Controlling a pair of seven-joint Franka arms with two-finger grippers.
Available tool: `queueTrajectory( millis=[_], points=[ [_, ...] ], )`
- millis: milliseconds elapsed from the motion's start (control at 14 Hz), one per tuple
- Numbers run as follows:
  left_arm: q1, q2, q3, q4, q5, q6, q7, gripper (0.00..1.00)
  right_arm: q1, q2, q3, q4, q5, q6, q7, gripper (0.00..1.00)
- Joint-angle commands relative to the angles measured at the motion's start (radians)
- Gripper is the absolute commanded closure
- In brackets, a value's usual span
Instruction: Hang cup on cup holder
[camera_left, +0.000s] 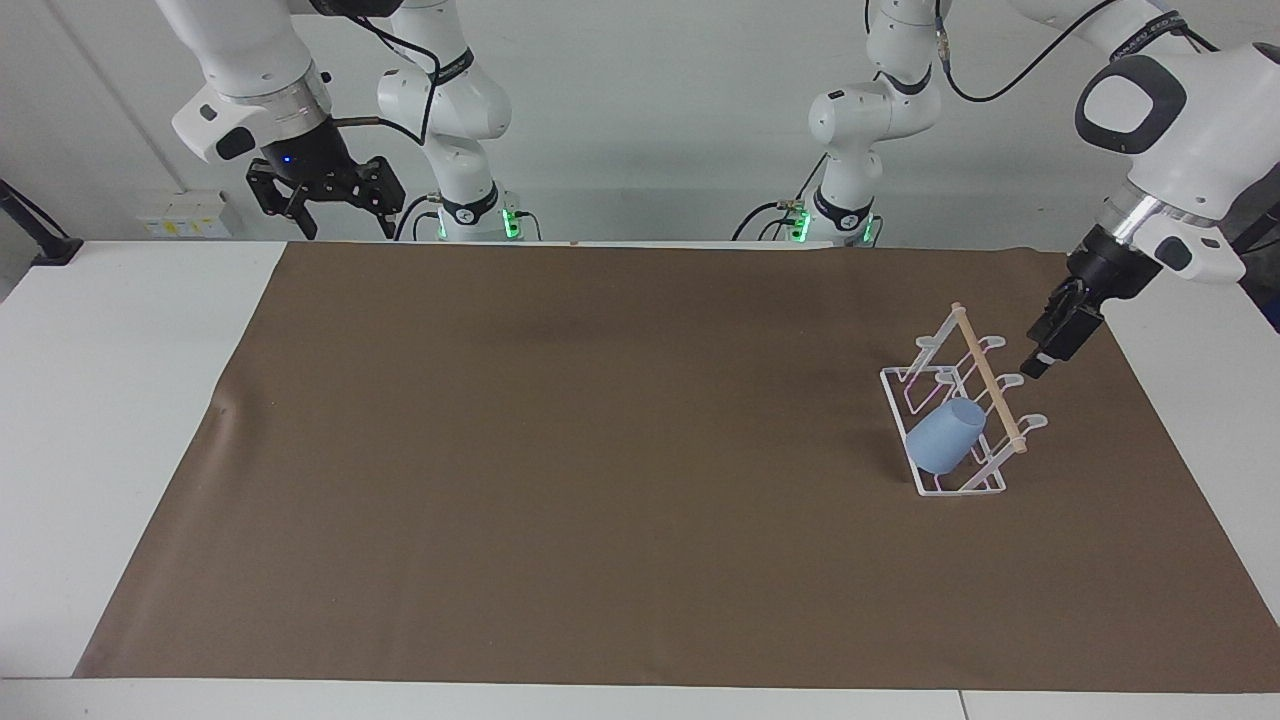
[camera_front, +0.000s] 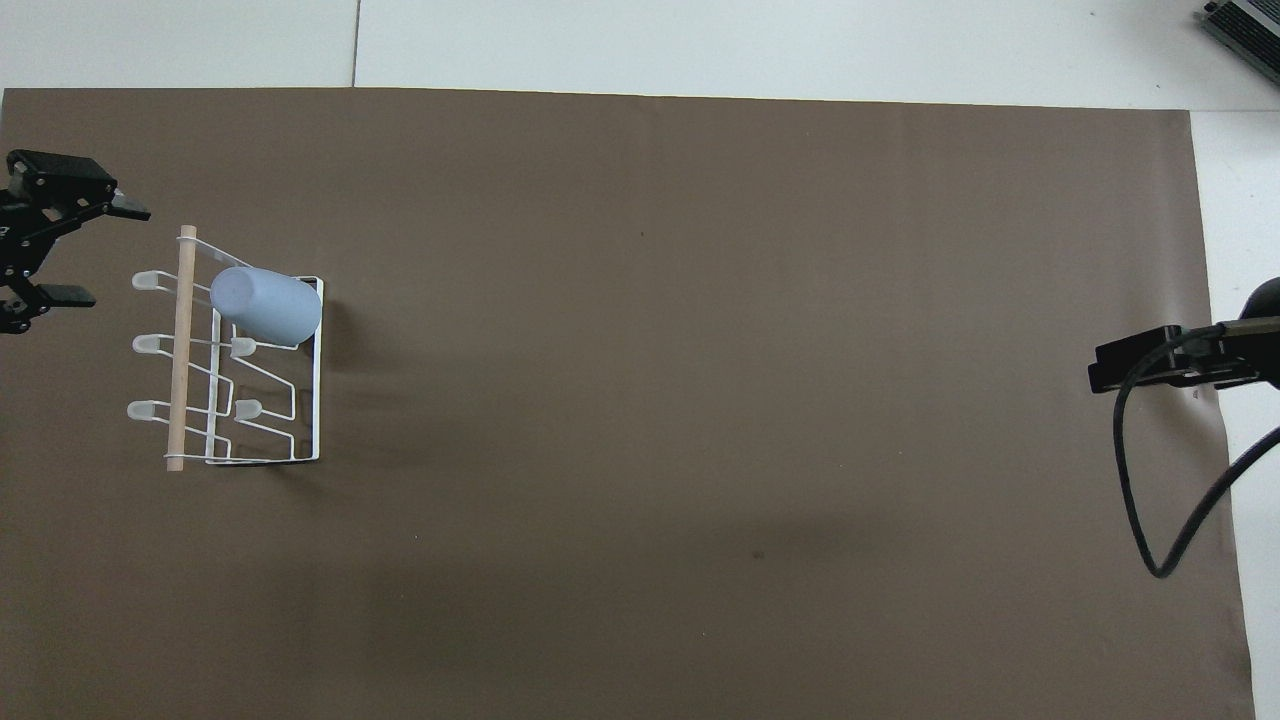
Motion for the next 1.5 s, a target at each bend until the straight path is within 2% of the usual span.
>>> queueTrajectory(
  millis=[0,357,643,929,1000,1143,1286,1429],
  points=[
    [-0.009,0.002,0.003,0.049,0.099,-0.081,0.181,0.00,-0.014,-0.026,0.004,-0.027,0.019,-0.004,0.010,0.00],
    [-0.009,-0.023,-0.017,0.077,0.205,-0.198,0.509,0.00,-0.014,-0.026,0.004,-0.027,0.019,-0.004,0.009,0.00],
    [-0.009,-0.040,-0.031,0.086,0.209,-0.256,0.569,0.00,-0.014,-0.026,0.004,-0.027,0.019,-0.003,0.010,0.00],
    [-0.016,-0.017,-0.069,0.193,0.259,-0.361,0.589,0.00,-0.014,-0.026,0.004,-0.027,0.019,-0.004,0.010,0.00],
    [-0.063,-0.018,-0.052,0.201,0.259,-0.370,0.592,0.00,-0.012,-0.026,0.004,-0.027,0.019,-0.003,0.010,0.00],
    [-0.146,-0.032,0.021,0.183,0.256,-0.373,0.597,0.00,-0.014,-0.026,0.004,-0.027,0.019,-0.004,0.010,0.00],
    [-0.153,-0.079,0.018,0.084,0.247,-0.352,0.595,0.00,-0.014,-0.026,0.004,-0.027,0.019,-0.004,0.010,0.00],
    [-0.176,-0.078,0.031,0.089,0.242,-0.349,0.597,0.00,-0.014,-0.026,0.004,-0.027,0.019,-0.004,0.010,0.00]
  ],
)
